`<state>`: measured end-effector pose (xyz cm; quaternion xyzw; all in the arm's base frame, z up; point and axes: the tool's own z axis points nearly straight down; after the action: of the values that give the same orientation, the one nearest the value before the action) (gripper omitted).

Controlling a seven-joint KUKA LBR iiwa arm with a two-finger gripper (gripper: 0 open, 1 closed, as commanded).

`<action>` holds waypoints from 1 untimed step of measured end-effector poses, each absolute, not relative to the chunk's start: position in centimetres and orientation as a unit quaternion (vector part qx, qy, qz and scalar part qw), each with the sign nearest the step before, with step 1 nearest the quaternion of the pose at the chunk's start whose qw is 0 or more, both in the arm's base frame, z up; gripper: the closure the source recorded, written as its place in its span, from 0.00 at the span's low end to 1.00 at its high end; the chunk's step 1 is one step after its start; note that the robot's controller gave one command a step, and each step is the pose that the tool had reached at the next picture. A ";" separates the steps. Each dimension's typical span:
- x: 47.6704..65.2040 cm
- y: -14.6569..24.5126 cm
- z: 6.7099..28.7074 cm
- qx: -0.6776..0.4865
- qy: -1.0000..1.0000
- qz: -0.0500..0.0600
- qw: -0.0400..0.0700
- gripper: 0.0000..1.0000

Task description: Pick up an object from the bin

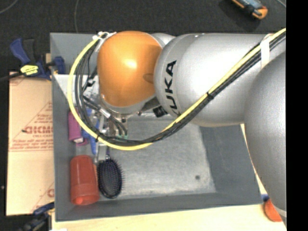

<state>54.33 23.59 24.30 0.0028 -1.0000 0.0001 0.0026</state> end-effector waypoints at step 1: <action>54.5 23.4 24.8 0.000 -1.000 -0.001 -0.001 0.00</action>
Offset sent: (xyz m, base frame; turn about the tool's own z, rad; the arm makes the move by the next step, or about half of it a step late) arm 0.0750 -0.0443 -0.1730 -0.2370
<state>54.54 23.40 24.79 -0.0002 -1.0000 -0.0008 -0.0014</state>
